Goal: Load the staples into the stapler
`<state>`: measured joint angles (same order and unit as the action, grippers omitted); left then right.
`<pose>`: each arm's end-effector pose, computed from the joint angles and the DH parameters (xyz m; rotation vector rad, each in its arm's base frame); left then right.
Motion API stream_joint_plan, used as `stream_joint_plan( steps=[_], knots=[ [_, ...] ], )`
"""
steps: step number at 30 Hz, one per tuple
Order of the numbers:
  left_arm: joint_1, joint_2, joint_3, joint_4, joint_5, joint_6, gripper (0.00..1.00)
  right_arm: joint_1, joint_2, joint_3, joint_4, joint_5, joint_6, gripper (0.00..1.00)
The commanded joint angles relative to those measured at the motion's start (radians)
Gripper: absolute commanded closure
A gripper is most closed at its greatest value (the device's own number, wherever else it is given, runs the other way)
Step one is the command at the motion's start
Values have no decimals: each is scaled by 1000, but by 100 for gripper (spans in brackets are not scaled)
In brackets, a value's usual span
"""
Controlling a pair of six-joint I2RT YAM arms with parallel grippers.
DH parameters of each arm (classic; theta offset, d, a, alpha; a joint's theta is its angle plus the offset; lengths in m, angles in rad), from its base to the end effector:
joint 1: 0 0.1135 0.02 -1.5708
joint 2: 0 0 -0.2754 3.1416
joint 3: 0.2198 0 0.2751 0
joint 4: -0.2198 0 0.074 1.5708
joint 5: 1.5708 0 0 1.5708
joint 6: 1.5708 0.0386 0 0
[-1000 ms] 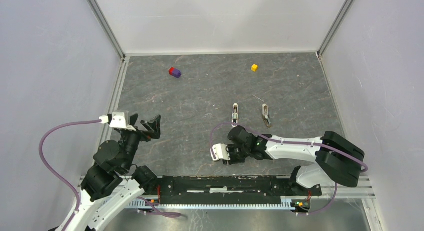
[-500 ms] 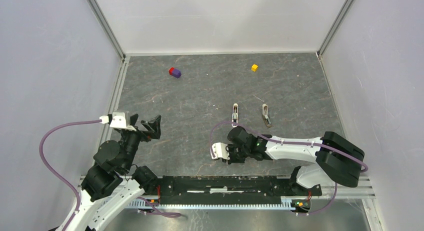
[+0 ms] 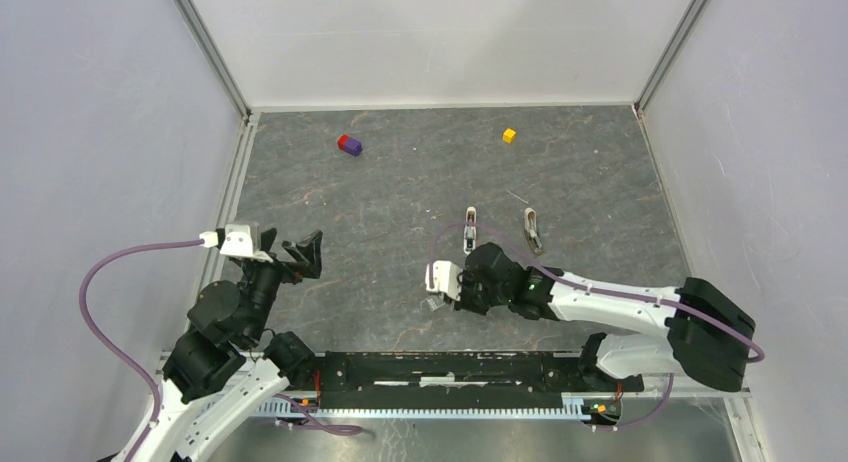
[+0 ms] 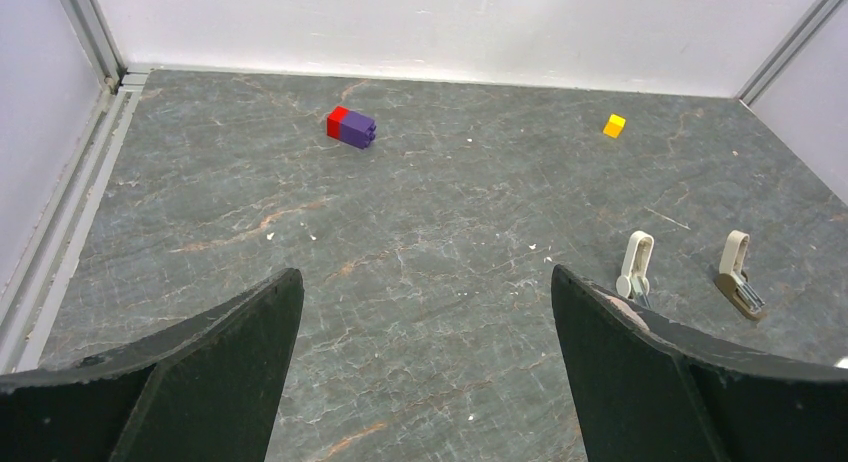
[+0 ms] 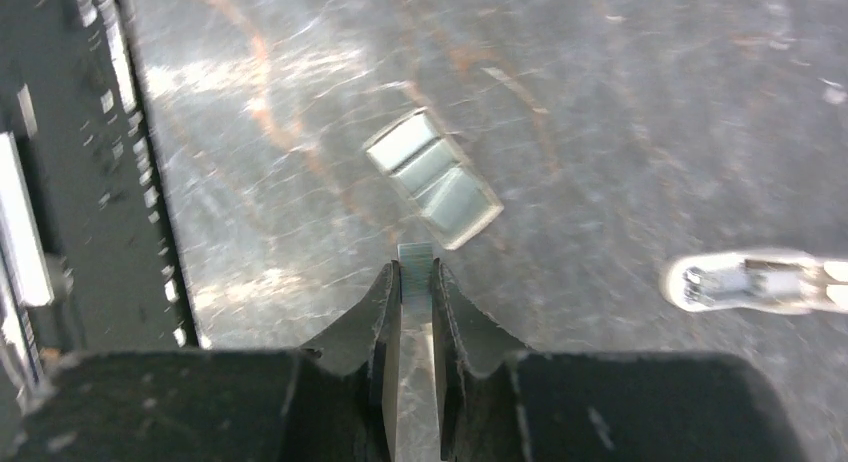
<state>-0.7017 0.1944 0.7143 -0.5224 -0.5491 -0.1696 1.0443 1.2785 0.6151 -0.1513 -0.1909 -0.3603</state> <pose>0.0588 -0.0233 0.3519 -0.0124 1.5784 -0.2516 0.1273 0.2336 0.1777 -1.6442 1.7996 0.5441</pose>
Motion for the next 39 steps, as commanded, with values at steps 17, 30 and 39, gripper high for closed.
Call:
stream_joint_plan(
  steps=[17,30,39],
  knots=[
    [2,-18,2,33,24,28,0,-123,187,285,-18,743,781,78],
    [1,-18,-1,43,66,28,0,-138,303,356,-87,813,975,79],
    [2,-18,-4,45,80,28,0,-161,357,409,-130,850,1063,79]
  ],
)
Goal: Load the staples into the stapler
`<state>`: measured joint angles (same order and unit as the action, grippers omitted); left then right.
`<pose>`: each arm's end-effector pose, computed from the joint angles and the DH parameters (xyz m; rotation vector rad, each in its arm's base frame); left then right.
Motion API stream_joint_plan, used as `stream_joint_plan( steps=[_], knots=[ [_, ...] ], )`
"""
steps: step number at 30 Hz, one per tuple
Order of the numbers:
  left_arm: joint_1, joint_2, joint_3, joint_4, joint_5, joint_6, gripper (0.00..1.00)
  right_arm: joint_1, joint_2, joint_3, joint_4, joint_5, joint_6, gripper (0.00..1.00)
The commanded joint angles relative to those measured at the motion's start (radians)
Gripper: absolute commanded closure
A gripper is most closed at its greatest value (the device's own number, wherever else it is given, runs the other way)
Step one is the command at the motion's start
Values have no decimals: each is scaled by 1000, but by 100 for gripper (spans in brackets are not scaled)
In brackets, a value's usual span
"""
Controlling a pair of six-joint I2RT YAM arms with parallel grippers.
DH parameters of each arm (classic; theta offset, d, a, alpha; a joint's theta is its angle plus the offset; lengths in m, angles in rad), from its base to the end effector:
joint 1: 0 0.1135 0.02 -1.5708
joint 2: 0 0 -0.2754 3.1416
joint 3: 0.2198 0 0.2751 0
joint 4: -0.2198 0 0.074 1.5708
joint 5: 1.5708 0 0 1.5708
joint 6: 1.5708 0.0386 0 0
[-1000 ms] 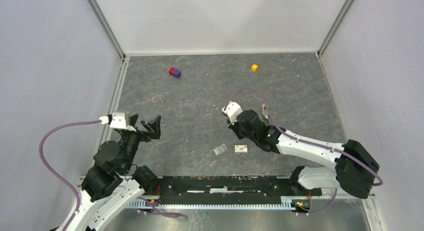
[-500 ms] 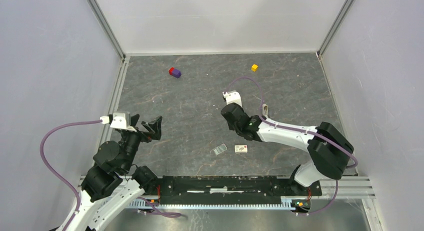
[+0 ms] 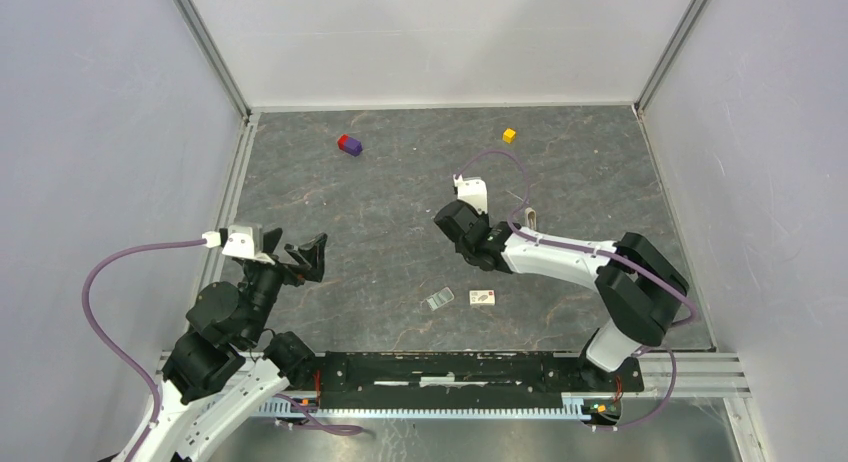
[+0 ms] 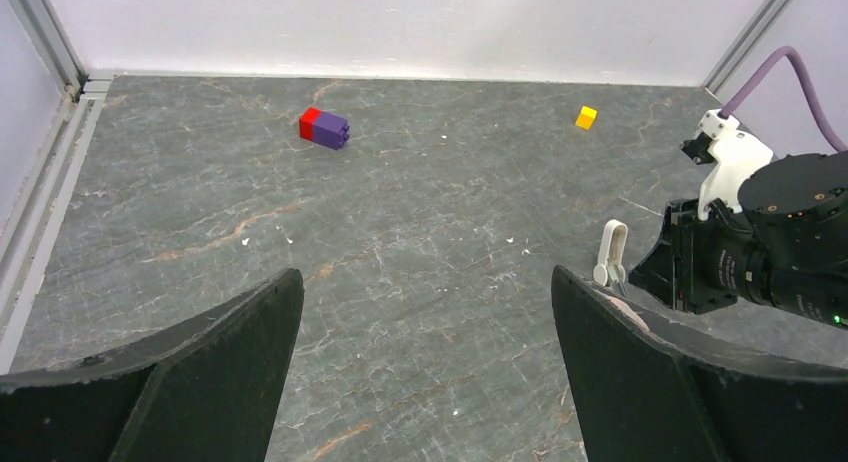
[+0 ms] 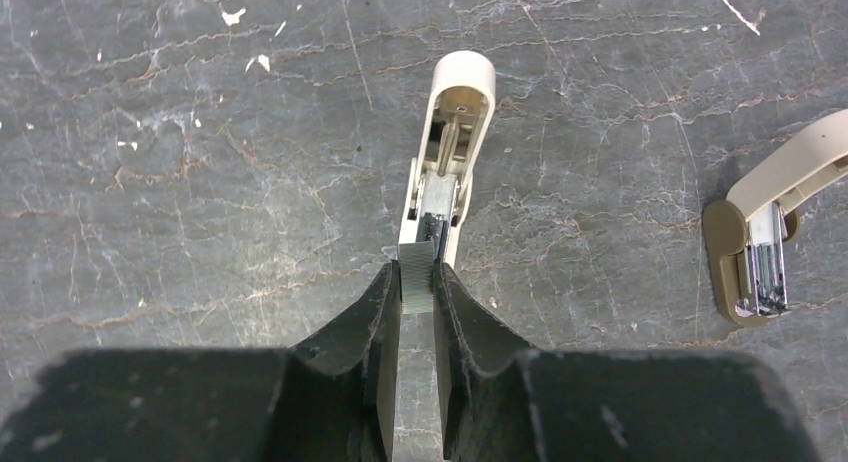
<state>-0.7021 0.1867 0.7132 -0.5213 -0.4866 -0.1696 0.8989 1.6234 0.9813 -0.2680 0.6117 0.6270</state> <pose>0.0571 -0.0246 0.3520 0.0342 1.5739 -0.3045 0.2353 0.2603 0.1924 -0.0639 2.2728 0.0198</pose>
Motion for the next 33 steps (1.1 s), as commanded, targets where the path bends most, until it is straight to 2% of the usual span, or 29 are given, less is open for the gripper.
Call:
stream_joint_plan(
  steps=[1,33],
  knots=[
    [2,-11,-3,43,19,28,0,-20,14,43,-13,47,81,79],
    [2,-10,-6,52,37,34,0,-40,73,27,34,32,141,80]
  ],
)
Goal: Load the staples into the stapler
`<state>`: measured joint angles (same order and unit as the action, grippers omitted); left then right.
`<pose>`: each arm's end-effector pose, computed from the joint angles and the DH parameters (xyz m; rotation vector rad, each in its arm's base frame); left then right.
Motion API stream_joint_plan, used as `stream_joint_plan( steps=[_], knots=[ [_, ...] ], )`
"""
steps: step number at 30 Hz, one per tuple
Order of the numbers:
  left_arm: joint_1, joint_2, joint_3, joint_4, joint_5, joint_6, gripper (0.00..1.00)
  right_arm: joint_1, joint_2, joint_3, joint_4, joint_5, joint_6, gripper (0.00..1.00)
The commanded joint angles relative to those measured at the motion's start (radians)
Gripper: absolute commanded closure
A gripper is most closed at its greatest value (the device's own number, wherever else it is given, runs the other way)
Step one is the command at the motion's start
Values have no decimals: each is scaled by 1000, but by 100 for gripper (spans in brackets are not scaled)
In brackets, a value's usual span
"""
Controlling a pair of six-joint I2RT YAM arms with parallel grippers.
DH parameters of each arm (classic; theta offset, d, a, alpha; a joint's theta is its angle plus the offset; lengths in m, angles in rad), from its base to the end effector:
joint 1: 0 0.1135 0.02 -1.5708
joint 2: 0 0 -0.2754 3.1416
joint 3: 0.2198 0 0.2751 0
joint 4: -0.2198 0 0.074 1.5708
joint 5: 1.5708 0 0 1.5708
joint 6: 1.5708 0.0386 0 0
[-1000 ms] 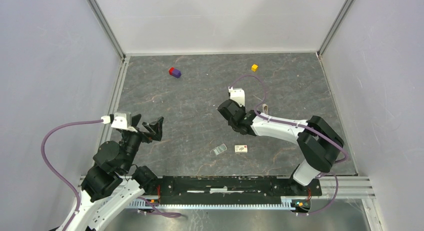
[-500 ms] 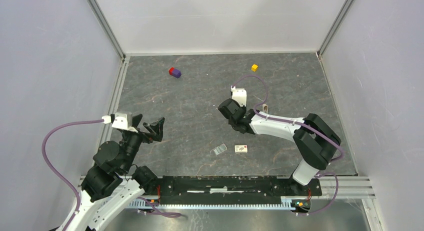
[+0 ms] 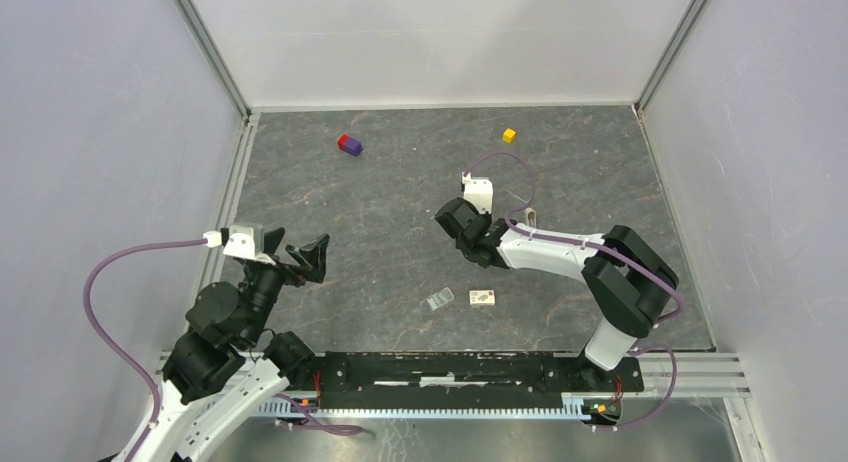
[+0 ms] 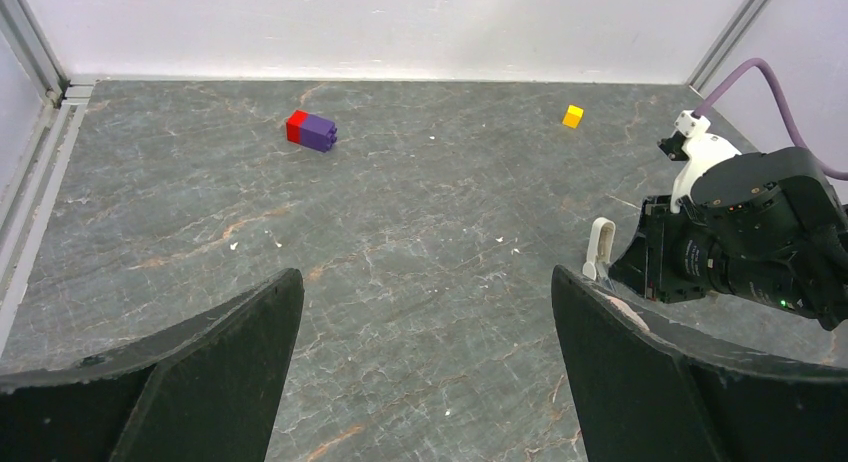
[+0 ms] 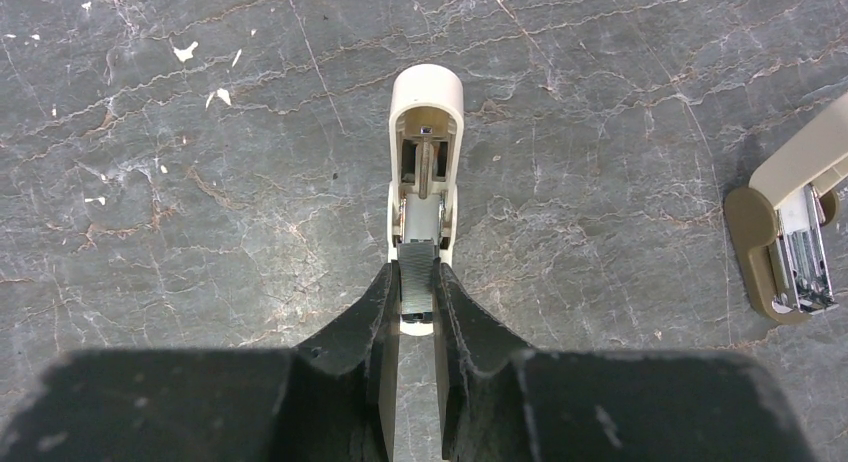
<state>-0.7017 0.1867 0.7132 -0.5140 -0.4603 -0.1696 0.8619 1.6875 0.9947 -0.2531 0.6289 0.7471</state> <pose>0.0568 -0.0256 0.3527 0.0519 1.5680 -0.3280 0.2506 0.2574 0.1764 0.1081 2.2836 0.0163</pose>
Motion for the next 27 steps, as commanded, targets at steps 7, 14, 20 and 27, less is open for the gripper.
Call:
stream_joint_plan(
  steps=[7,14,20,27],
  knots=[
    [2,-9,-6,45,12,35,0,-3,15,-1,28,8,26,79],
    [2,-7,-7,45,13,34,0,-3,23,-11,24,12,33,80],
    [2,-6,-8,46,15,35,0,-2,24,-21,32,11,36,80],
    [1,-6,-9,46,15,35,0,-5,28,-21,37,9,38,80]
  ],
)
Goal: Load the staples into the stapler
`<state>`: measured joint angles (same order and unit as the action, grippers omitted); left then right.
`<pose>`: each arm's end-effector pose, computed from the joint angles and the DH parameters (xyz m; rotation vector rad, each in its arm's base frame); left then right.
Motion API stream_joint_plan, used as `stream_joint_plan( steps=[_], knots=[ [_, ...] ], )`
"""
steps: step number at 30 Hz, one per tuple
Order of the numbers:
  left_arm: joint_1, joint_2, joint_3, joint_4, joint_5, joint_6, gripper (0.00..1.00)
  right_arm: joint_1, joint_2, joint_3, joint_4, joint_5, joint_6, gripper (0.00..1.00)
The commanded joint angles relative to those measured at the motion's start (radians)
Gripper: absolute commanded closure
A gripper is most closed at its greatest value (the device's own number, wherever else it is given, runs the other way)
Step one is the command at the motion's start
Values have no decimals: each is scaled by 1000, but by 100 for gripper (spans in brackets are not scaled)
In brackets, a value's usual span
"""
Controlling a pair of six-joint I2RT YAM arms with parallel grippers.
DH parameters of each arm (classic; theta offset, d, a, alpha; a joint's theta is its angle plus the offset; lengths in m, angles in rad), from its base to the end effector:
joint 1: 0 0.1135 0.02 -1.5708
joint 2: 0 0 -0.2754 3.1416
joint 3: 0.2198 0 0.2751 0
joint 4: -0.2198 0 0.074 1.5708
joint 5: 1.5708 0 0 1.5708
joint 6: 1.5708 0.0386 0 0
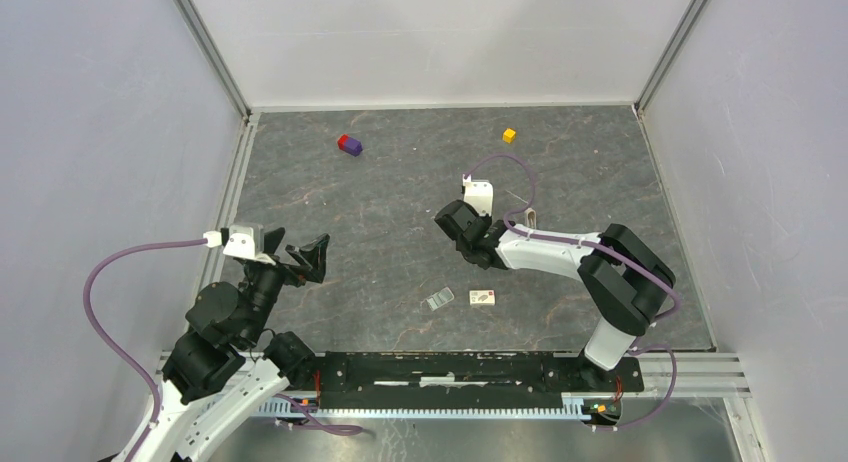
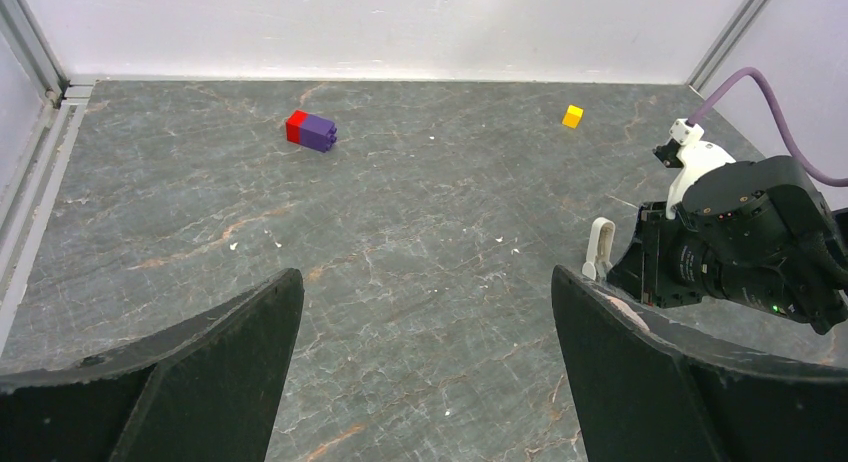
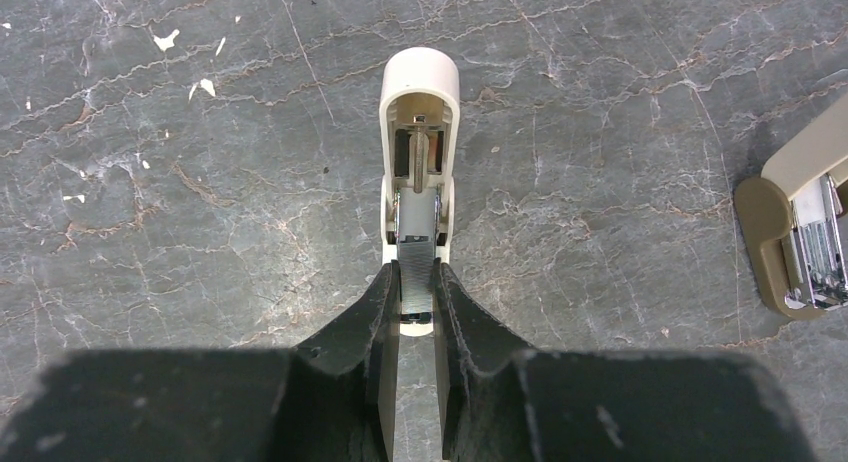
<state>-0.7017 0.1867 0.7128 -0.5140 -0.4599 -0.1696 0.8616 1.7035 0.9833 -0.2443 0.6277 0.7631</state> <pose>0.0569 -0.0257 0.3526 0.0524 1.5684 -0.3282 0.2502 0.2567 0.1680 0.1193 2.2954 0.0087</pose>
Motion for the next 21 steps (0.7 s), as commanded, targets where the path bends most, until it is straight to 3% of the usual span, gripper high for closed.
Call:
stream_joint_plan(
  steps=[1,21],
  knots=[
    [1,-5,-9,46,15,35,0,-4,13,-9,28,10,23,80],
    [1,-8,-8,46,15,36,0,-10,6,-34,56,-5,30,80]
  ],
)
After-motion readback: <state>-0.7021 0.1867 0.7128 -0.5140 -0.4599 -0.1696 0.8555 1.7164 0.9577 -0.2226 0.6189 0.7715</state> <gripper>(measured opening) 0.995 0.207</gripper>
